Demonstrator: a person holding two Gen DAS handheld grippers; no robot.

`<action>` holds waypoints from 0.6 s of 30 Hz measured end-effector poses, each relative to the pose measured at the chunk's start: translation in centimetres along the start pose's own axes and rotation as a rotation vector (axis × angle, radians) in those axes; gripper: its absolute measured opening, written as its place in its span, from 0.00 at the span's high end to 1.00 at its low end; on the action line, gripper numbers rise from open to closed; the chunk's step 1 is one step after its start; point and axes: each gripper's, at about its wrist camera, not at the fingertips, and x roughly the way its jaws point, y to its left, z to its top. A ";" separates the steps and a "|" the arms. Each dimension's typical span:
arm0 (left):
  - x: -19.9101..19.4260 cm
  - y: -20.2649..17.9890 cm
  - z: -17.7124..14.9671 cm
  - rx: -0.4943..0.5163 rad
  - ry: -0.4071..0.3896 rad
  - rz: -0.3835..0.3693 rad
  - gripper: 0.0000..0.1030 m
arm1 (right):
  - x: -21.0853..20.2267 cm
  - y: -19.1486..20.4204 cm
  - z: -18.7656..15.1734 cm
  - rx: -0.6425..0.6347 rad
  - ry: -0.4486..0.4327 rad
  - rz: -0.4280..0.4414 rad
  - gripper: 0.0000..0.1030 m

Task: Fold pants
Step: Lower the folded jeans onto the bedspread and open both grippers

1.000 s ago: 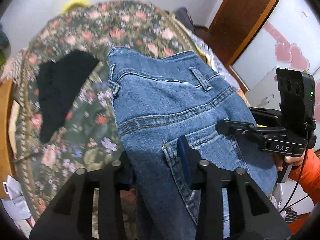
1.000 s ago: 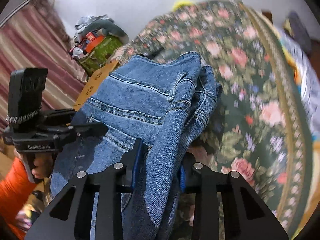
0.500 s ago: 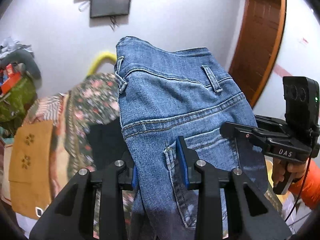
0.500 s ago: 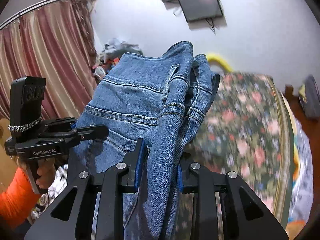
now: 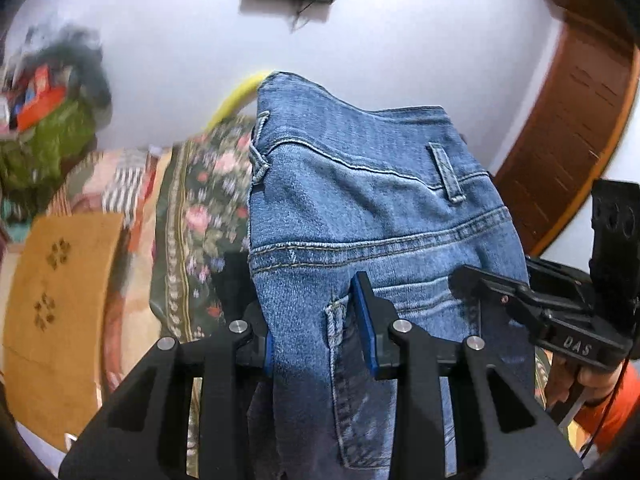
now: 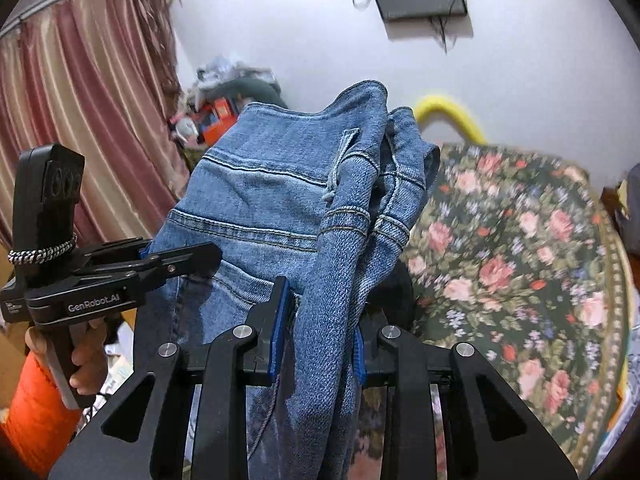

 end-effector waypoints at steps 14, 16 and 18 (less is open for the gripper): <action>16.2 7.0 -6.0 -0.157 0.230 0.030 0.66 | 13.4 -3.7 -4.4 0.032 0.234 -0.113 0.76; 16.3 6.9 -6.6 -0.170 0.218 0.028 0.64 | 13.3 -3.7 -4.7 0.024 0.235 -0.119 0.75; 15.9 7.0 -6.6 -0.194 0.213 0.057 0.59 | 12.7 -3.7 -4.7 0.027 0.240 -0.107 0.71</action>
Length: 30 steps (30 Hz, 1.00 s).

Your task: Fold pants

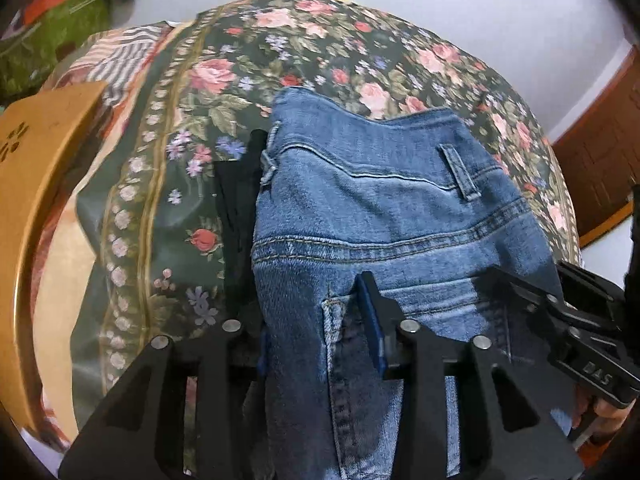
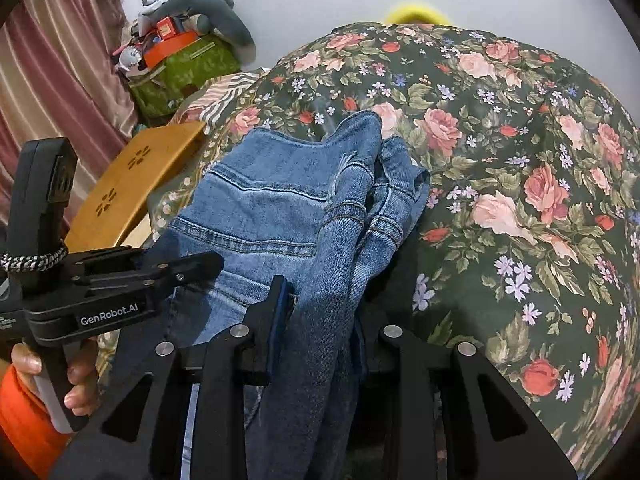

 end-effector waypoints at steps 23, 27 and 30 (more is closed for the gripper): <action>-33.5 -9.7 -10.7 0.197 -0.470 0.055 0.54 | -31.1 6.7 -7.5 -0.057 -0.496 0.107 0.71; -39.3 -11.5 -14.5 0.220 -0.575 0.041 0.54 | -35.3 9.6 -10.0 -0.106 -0.594 0.101 0.71; -42.5 -12.6 -17.9 0.243 -0.658 0.062 0.54 | -38.0 11.9 -12.3 -0.151 -0.669 0.078 0.71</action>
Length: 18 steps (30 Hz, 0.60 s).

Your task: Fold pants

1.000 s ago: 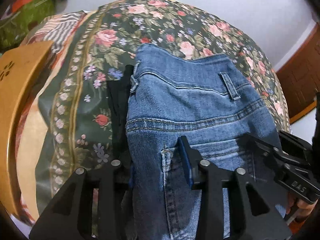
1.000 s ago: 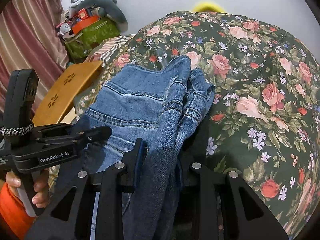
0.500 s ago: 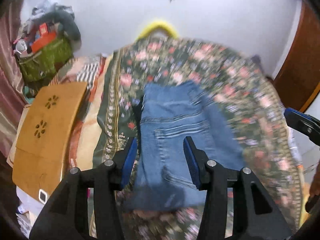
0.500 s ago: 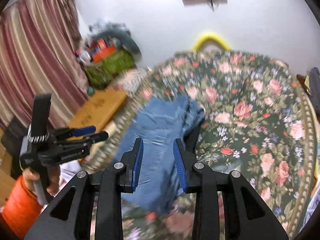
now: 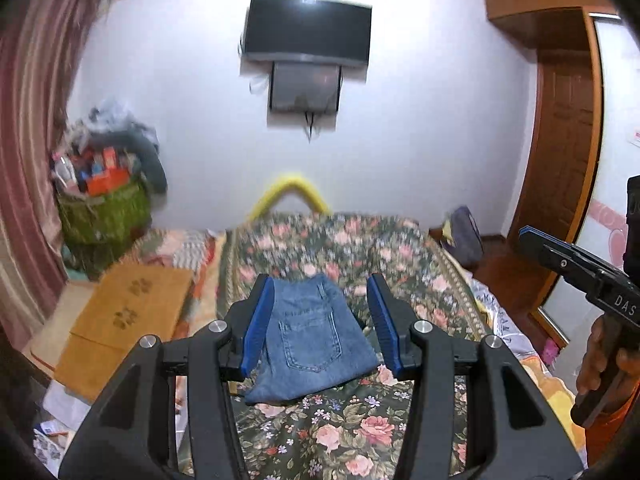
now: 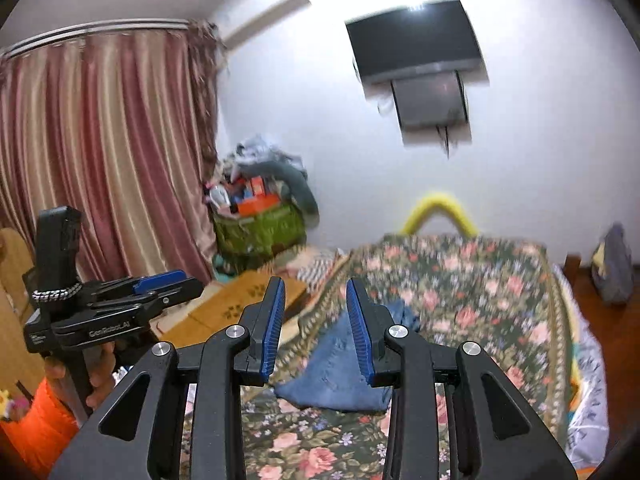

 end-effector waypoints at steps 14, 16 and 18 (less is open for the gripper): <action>-9.2 -3.6 -4.0 0.028 -0.176 0.064 0.32 | -5.6 5.2 -2.4 -0.103 -0.152 -0.086 0.19; -9.3 -3.6 -4.3 0.024 -0.180 0.068 0.22 | -5.4 5.2 -2.5 -0.106 -0.150 -0.113 0.11; -9.5 -3.6 -4.5 0.026 -0.192 0.078 0.12 | -5.6 5.3 -2.6 -0.106 -0.157 -0.131 0.00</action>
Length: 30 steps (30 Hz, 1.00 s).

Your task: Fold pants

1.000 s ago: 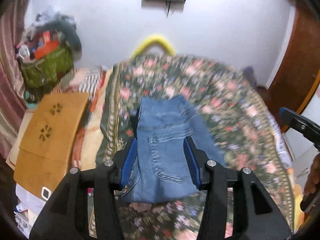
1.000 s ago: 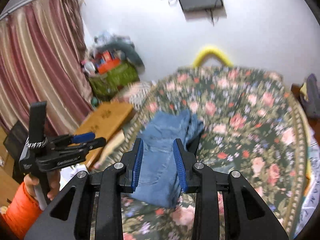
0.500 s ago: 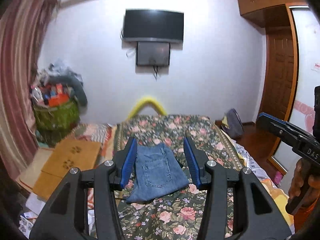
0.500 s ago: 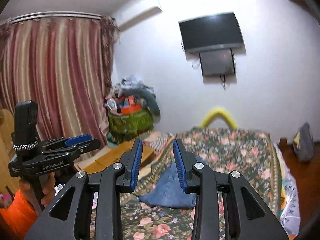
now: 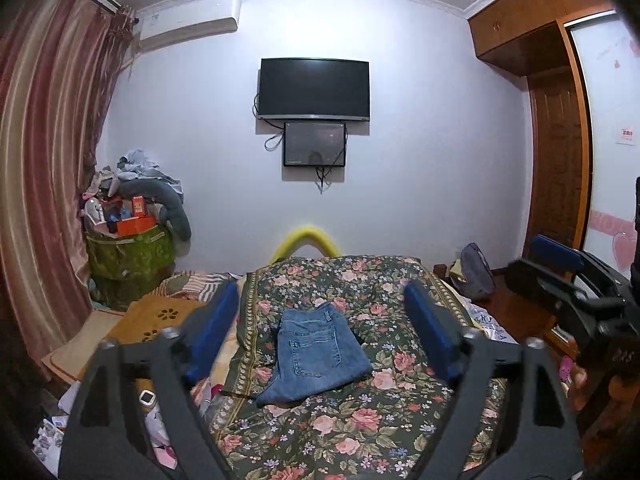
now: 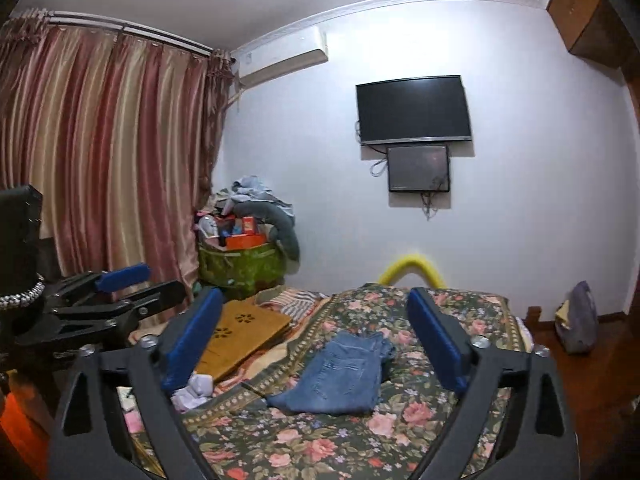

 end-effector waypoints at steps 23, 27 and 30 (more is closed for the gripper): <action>0.9 -0.1 -1.1 -0.007 0.006 0.014 0.00 | -0.9 -0.4 -1.4 0.024 0.040 -0.021 0.00; 1.2 -0.3 -1.2 0.000 0.008 0.011 0.00 | -0.9 -0.5 -1.4 0.027 0.043 -0.024 0.00; 1.2 -0.3 -1.3 0.001 0.009 0.011 0.00 | -1.0 -0.6 -1.4 0.030 0.046 -0.025 0.00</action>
